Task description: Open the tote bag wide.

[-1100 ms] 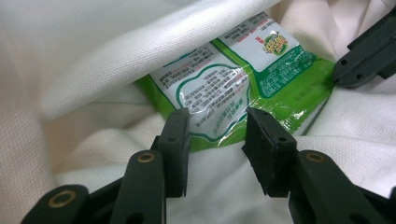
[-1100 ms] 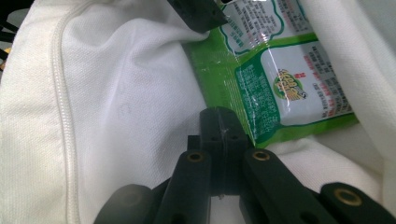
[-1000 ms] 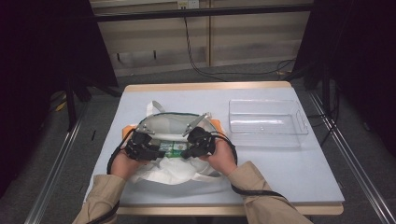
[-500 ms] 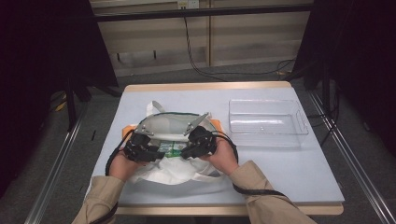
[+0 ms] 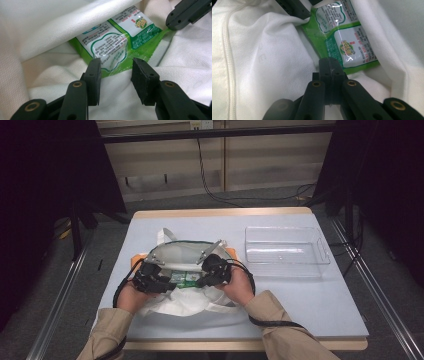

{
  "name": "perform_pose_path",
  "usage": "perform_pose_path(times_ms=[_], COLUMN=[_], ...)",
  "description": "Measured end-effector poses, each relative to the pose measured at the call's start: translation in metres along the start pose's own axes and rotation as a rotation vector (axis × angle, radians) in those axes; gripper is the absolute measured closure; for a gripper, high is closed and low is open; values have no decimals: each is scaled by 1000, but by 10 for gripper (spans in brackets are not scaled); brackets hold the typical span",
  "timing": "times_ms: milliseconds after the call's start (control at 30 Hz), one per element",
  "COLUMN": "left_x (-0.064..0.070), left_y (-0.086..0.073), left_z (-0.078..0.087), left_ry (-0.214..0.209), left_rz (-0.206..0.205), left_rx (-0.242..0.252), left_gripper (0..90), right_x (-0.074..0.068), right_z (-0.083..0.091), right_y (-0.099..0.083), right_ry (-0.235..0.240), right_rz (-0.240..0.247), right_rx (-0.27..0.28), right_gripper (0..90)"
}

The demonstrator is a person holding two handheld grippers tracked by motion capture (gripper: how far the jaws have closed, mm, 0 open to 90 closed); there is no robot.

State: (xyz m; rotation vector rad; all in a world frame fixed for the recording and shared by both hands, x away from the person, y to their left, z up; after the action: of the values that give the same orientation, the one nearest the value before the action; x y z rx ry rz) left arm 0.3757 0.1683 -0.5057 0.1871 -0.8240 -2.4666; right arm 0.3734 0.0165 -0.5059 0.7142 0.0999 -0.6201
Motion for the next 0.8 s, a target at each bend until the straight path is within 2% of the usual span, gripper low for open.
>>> perform_pose_path(times_ms=[200,267,367,467,500,567,633,767,800], left_x=[0,1,0,0,1,0,1,0,0], left_y=[1,1,0,0,0,0,0,0,0], left_z=[3,4,4,3,3,3,3,3,3], left_ry=[-3,-15,-10,-8,-11,-8,-12,-11,-8], left_rz=[2,8,-9,-7,-7,-14,-10,-13,-17], left_rx=[22,25,21,17,12,10,11,6,8], left_gripper=[596,585,579,578,578,578,578,578,578], right_x=[0,0,-1,-2,-2,-2,-4,-9,-9], right_z=[12,15,21,25,23,20,14,6,5], right_y=[7,10,15,18,17,13,9,3,2], right_ry=[3,0,7,1,13,5,23,42,35], right_rz=[-31,-23,-33,-12,-12,-4,2,4,9], right_rx=[33,37,56,62,50,53,47,37,31], right_gripper=[900,900,900,900,900,900,807,759,759])
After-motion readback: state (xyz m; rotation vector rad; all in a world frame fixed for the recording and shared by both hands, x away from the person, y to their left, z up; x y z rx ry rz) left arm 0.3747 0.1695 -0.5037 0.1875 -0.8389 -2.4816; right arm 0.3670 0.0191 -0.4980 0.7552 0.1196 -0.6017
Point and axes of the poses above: each handheld gripper's, and its own axes: z roughly backward along the jaws, y roughly out of its top, x roughly to its right, the point moved 8 cm from there along -z, roughly forward along the jaws, and after that the axes turned 10 degrees about -z, right-handed, at the moved point
